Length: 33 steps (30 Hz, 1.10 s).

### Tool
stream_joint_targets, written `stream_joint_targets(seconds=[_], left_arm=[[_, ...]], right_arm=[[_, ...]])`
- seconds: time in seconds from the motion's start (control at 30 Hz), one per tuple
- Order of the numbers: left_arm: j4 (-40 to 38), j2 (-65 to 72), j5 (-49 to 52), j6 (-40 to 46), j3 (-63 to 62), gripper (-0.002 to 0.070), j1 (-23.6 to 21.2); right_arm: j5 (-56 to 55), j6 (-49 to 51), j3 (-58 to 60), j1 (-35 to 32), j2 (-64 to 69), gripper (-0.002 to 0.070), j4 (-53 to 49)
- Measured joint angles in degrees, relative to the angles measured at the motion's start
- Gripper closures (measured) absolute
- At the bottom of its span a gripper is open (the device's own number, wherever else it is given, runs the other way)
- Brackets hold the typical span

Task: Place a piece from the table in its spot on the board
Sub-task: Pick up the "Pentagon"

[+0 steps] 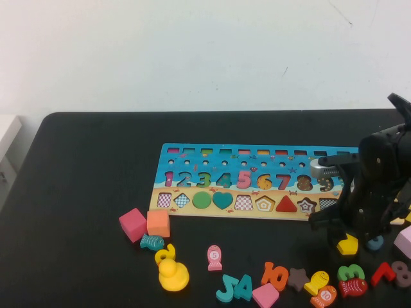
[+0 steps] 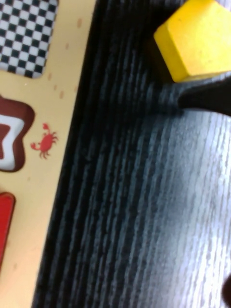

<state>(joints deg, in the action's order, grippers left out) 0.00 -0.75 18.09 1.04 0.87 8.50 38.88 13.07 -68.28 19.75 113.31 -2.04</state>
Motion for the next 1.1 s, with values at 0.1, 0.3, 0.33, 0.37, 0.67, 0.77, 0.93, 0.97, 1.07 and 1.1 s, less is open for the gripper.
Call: stream_joint_targets(seconds=[0.1,0.3,0.33,0.37,0.67,0.77,0.93,0.97,1.07,1.1], left_arm=[[0.0,0.0,0.0,0.0,0.0,0.0676,0.0],[0.0,0.0,0.0,0.0,0.0,0.0676,0.0],[0.0,0.0,0.0,0.0,0.0,0.0676,0.0],[0.0,0.0,0.0,0.0,0.0,0.0676,0.0],[0.0,0.0,0.0,0.0,0.0,0.0676,0.0],[0.0,0.0,0.0,0.0,0.0,0.0676,0.0],[0.0,0.0,0.0,0.0,0.0,0.0676,0.0],[0.0,0.0,0.0,0.0,0.0,0.0676,0.0],[0.0,0.0,0.0,0.0,0.0,0.0676,0.0],[0.0,0.0,0.0,0.0,0.0,0.0676,0.0]], right_arm=[[0.0,1.2,-0.1,0.0,0.1,0.0216,0.0],[0.5,1.9,-0.2,0.0,2.0,0.0216,0.0],[0.5,1.9,-0.2,0.0,2.0,0.0216,0.0],[0.5,1.9,-0.3,0.0,2.0,0.0216,0.0],[0.5,1.9,-0.7,0.0,2.2,0.0216,0.0],[0.6,2.0,-0.7,0.0,2.2,0.0216,0.0],[0.6,2.0,-0.7,0.0,2.2,0.0217,0.1],[0.6,2.0,-0.7,0.0,2.2,0.022,0.1],[0.6,2.0,-0.7,0.0,2.2,0.0248,0.1],[0.6,2.0,-0.7,0.0,2.2,0.0262,0.1]])
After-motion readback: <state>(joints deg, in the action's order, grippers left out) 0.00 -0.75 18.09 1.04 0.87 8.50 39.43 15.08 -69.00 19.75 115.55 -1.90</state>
